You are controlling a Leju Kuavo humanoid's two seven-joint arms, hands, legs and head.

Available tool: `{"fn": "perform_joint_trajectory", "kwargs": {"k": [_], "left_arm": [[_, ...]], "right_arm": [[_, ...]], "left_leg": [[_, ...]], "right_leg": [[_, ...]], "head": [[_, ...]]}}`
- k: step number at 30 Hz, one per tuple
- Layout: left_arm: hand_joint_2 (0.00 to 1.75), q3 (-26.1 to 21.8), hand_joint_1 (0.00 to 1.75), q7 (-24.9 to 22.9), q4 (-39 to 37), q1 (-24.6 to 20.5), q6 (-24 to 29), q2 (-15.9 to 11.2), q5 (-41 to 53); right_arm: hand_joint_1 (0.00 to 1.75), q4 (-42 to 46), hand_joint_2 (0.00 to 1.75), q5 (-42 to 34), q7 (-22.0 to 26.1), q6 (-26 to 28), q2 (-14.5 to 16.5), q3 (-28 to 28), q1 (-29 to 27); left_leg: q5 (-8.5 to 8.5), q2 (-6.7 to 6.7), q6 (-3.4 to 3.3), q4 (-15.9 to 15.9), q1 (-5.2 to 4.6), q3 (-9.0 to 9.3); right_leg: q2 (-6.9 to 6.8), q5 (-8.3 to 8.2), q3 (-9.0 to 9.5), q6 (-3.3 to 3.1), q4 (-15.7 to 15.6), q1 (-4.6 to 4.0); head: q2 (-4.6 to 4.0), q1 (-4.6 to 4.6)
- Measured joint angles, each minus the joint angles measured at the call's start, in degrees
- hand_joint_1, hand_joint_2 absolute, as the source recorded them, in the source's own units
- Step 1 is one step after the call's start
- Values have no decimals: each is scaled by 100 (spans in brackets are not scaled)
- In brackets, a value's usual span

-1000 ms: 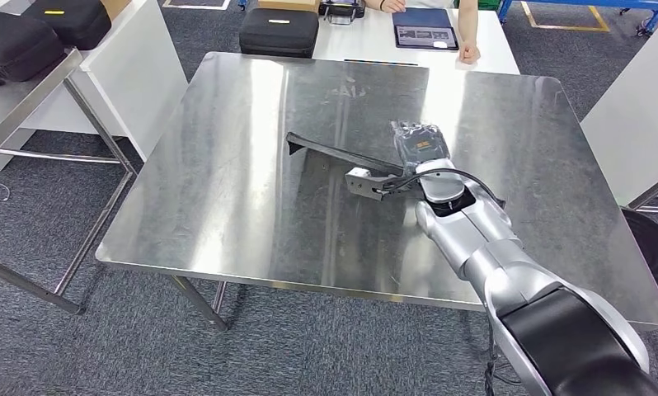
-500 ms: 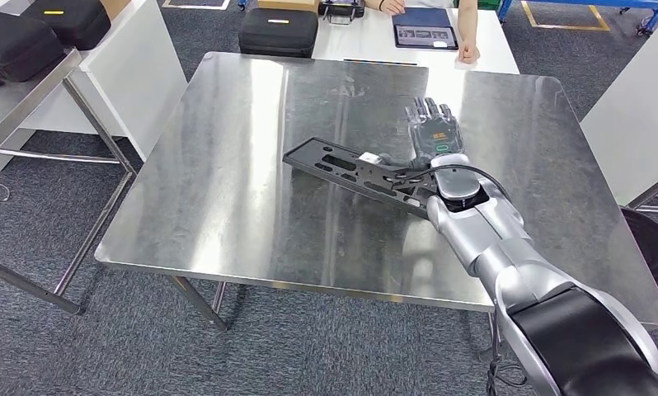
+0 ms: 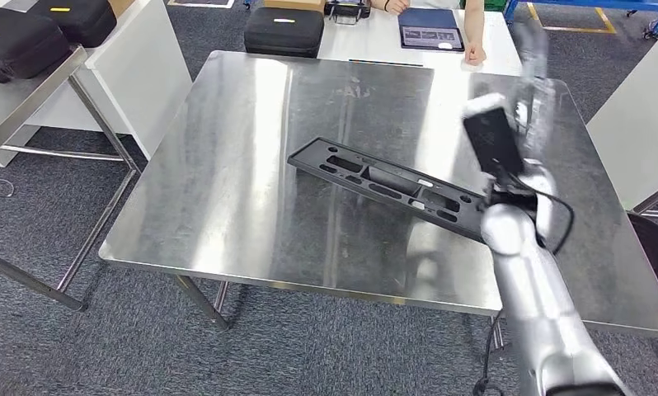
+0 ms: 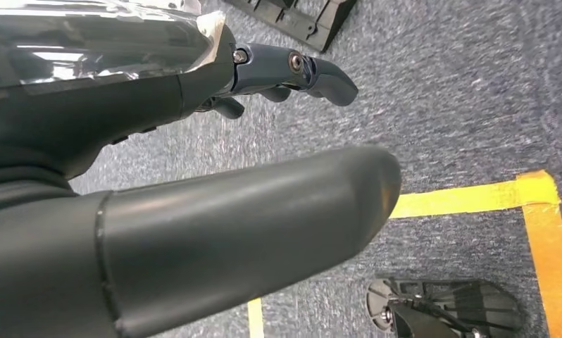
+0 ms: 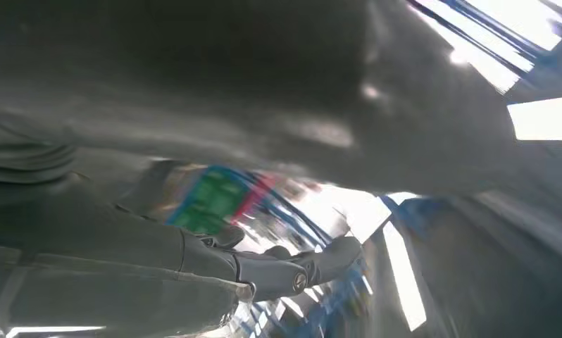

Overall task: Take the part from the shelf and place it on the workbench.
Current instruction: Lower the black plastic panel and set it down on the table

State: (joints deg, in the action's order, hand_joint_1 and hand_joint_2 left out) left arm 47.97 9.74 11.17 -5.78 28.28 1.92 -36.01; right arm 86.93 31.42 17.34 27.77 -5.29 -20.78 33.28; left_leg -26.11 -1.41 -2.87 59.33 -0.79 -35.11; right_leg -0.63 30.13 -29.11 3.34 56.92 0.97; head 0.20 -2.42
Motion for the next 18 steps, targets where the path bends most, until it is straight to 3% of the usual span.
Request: {"fn": "perform_joint_trajectory", "kwargs": {"k": [4, 8, 14, 18], "left_arm": [[0, -82, 0, 55, -10, 85, -42, -1, -82], [0, -179, 0, 74, -21, 115, -37, -1, -168], [0, -297, 0, 105, -22, 129, -37, 9, -275], [0, -391, 0, 91, -28, 193, -18, 21, -370]], "right_arm": [[0, 2324, 0, 311, 962, 1039, -91, 683, -2267], [0, 3794, 0, 501, 1486, 1204, 303, 1388, -3890], [0, 4725, 0, 630, 1344, 1208, 1045, 2352, -4819], [0, 4581, 0, 327, 998, 1216, 1707, 3806, -5061]], "left_leg": [[-46, -15, 2, -1, 3, 30], [-67, 15, 7, -5, 1, 39], [-91, 37, 24, -11, 8, 84], [-91, 33, 23, -11, 5, 96]], "right_leg": [[-19, 29, 82, 4, -21, -13], [16, 38, 95, 4, -21, -13], [40, 66, 79, -17, -22, -16], [39, 67, 98, -14, -22, -15]], "head": [[0, 3], [0, -4], [0, -1], [0, 0]]}}
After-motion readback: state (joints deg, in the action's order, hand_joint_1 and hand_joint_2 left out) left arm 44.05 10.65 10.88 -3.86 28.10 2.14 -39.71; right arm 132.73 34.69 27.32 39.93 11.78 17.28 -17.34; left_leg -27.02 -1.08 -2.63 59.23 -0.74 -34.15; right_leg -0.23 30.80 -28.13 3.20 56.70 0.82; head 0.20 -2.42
